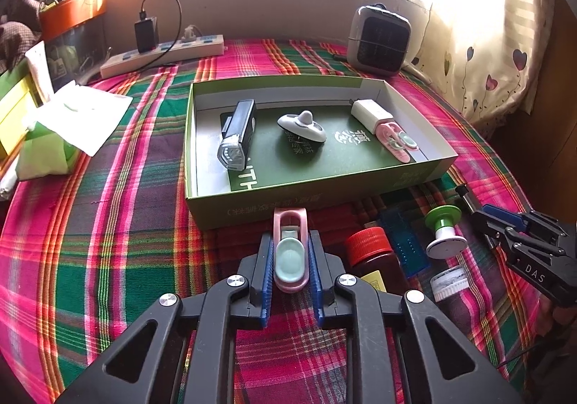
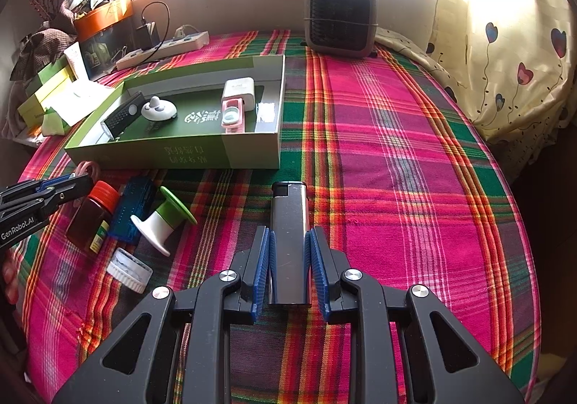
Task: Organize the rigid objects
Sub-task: 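Lift and carry the silver bar and pink case with both grippers over the green box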
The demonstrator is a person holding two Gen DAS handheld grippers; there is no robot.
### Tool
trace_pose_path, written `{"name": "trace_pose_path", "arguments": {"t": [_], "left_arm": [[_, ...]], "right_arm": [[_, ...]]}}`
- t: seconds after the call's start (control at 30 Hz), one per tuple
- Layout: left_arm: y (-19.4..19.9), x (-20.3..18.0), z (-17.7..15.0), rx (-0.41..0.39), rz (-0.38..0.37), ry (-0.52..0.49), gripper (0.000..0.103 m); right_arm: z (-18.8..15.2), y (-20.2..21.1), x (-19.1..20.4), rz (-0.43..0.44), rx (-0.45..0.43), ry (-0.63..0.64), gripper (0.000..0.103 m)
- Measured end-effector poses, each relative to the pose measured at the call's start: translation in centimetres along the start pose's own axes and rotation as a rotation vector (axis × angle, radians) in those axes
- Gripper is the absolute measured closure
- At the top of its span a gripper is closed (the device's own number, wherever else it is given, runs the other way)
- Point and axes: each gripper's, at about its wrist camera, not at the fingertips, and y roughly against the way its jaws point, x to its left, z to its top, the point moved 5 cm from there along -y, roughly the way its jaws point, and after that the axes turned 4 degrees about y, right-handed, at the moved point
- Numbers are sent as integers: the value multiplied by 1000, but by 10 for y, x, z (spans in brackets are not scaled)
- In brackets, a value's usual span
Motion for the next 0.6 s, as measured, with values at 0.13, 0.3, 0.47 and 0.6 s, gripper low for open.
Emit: {"name": "trace_pose_path", "arguments": {"t": [0.13, 0.3, 0.47, 0.6], "left_arm": [[4, -1, 2, -8, -10, 3, 86], [13, -2, 5, -30, -18, -1, 86], [21, -2, 10, -50, -20, -6, 86], [26, -1, 13, -61, -22, -7, 86]], "right_arm": [[3, 6, 1, 7, -20, 0, 79], [9, 13, 3, 8, -38, 6, 79], [14, 19, 5, 10, -53, 10, 79], [18, 23, 7, 12, -66, 17, 79]]}}
